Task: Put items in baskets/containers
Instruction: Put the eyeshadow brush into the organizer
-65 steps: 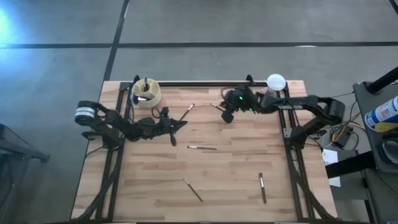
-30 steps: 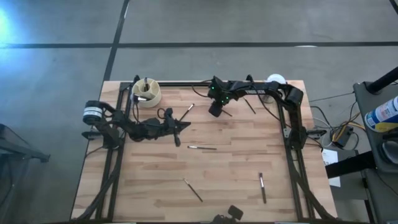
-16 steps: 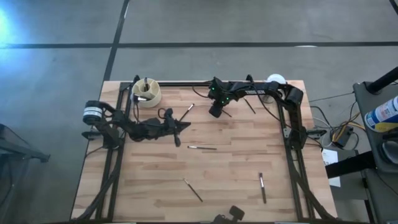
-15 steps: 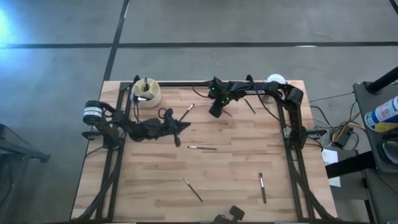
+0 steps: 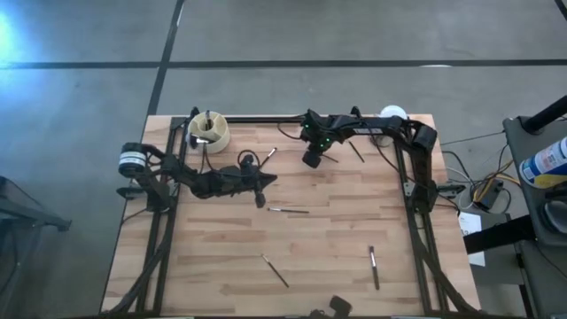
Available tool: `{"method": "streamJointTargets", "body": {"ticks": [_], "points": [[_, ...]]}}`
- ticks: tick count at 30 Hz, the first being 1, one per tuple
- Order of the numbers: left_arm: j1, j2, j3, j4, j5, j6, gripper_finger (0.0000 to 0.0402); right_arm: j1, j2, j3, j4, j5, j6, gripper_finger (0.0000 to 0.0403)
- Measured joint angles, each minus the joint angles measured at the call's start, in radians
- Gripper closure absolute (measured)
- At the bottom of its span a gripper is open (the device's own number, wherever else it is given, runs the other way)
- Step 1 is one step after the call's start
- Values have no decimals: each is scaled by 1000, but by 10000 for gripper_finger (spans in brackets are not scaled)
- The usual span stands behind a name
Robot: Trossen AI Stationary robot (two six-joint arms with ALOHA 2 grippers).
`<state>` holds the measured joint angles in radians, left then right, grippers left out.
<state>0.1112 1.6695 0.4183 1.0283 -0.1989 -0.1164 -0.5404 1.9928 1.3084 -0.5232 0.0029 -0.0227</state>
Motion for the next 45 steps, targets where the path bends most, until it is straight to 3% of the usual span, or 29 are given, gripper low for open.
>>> {"method": "streamJointTargets", "body": {"ticks": [6, 14, 24, 28, 33, 45], "points": [[-1, 0, -12, 20, -1, -3, 344, 12, -142, -147, 93, -3, -6, 388], [-2, -1, -19, 130, 30, -16, 305, 50, -410, -459, 446, -62, 49, 388], [-3, -2, -16, 253, 136, -37, 303, 278, -645, -752, 987, -68, 134, 388], [-4, -2, 10, 267, 140, -35, 303, 383, -653, -823, 1260, -64, 154, 388], [-25, -2, 49, 276, 219, -34, 303, 485, -595, -844, 1505, -54, 155, 388], [-125, -3, 106, 341, 286, 18, 303, 593, -411, -745, 1696, 9, 124, 388]]}}
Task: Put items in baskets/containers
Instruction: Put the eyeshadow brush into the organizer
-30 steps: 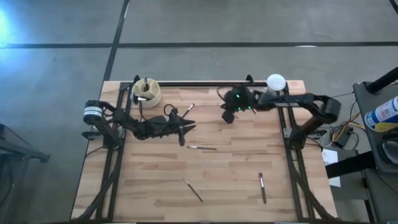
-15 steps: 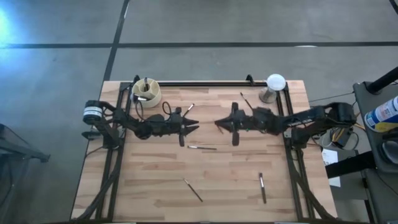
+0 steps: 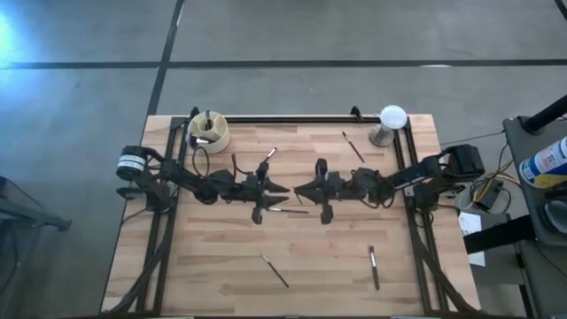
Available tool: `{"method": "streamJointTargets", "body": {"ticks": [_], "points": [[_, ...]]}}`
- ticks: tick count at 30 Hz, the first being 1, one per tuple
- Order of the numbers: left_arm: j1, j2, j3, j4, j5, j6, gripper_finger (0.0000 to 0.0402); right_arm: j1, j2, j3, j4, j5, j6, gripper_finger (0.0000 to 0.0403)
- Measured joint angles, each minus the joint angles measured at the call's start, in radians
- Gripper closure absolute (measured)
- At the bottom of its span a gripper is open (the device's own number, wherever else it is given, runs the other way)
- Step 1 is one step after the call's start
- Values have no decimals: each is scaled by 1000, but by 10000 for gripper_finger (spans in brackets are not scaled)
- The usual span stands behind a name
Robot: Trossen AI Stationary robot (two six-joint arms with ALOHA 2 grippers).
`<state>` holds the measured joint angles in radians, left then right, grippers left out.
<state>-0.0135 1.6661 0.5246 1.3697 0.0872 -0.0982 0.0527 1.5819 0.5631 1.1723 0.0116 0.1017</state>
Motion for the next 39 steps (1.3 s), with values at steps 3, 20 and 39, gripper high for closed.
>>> {"method": "streamJointTargets", "body": {"ticks": [3, 20, 39], "points": [[-4, 0, 7, 0, -2, 0, 303, 6, 33, 27, 2, 16, -2, 388], [-5, 0, 32, -26, -23, 35, 303, 9, 83, 59, 48, 17, -5, 388], [-5, -40, 43, -117, -141, 62, 391, 12, 82, 60, 42, 115, -30, 383]]}}
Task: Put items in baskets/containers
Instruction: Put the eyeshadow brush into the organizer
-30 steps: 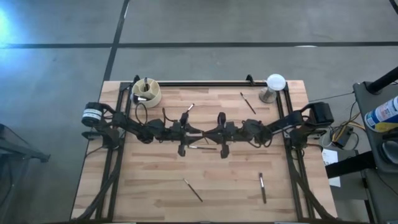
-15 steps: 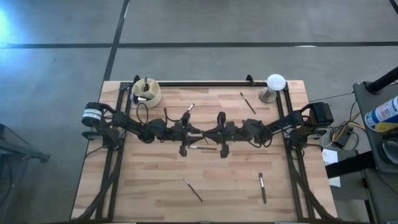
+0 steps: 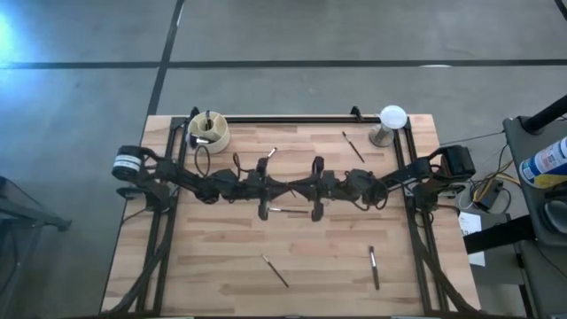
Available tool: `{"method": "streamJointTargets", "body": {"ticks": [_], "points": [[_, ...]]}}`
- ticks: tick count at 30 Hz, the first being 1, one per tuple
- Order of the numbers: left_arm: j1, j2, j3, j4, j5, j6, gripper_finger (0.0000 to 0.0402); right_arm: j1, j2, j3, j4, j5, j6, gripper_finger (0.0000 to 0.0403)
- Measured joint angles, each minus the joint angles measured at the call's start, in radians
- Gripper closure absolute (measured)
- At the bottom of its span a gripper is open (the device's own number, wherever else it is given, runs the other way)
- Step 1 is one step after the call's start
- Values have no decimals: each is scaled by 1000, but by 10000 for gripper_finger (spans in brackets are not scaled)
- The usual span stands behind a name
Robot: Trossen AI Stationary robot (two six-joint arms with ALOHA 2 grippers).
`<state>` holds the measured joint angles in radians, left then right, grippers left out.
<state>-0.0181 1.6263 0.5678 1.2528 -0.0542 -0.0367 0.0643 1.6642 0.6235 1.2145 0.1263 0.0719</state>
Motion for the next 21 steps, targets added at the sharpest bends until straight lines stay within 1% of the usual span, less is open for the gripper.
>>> {"method": "streamJointTargets", "body": {"ticks": [6, 11, 14, 18, 20, 21], "points": [[1, -127, -25, -177, -207, 73, 393, -2, -19, -19, -36, 7, -5, 352], [1, -287, -124, -279, -430, 103, 394, -4, -69, -48, -58, 15, -25, 332], [4, -400, -193, -333, -598, 128, 394, -3, -96, -72, -59, 31, -31, 331], [13, -540, -281, -336, -811, 195, 394, -4, -115, -82, -57, 35, -47, 338], [32, -594, -324, -336, -885, 221, 394, -3, -116, -82, -56, 34, -50, 343], [48, -617, -344, -329, -898, 223, 394, -3, -116, -82, -56, 34, -50, 345]]}}
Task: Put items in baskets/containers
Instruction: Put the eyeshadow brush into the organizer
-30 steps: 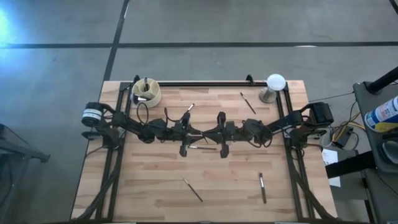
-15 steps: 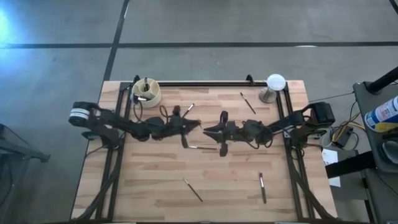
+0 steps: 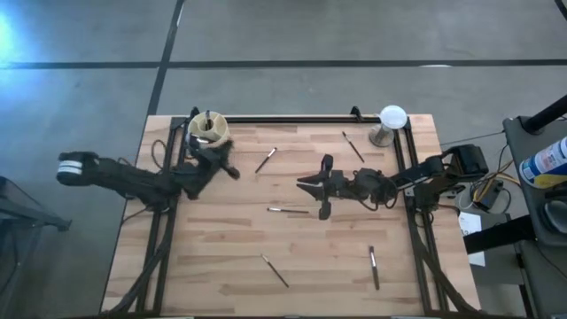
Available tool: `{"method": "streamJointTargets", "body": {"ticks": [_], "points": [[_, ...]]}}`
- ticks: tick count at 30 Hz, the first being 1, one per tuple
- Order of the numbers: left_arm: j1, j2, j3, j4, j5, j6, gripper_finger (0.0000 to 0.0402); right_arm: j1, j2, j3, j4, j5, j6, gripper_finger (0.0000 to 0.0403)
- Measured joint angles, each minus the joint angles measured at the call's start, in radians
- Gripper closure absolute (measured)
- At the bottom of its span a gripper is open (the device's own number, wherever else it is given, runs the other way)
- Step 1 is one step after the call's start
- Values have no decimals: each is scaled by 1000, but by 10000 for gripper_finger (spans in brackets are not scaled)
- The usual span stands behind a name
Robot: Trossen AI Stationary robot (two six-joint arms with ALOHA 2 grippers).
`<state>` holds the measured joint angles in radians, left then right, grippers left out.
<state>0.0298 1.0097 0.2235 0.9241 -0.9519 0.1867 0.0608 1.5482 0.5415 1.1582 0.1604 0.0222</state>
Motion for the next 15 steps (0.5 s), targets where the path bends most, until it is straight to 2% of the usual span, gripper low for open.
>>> {"method": "streamJointTargets", "body": {"ticks": [5, 10, 15], "points": [[147, -48, -109, 107, 2, 2, 394, 0, 3, 0, -2, 0, -7, 353], [349, -42, -203, 237, 77, -54, 394, 0, 4, 0, -1, 0, -7, 355], [486, -34, -215, 182, 149, -139, 394, 0, 5, 0, -1, -1, -7, 355]]}}
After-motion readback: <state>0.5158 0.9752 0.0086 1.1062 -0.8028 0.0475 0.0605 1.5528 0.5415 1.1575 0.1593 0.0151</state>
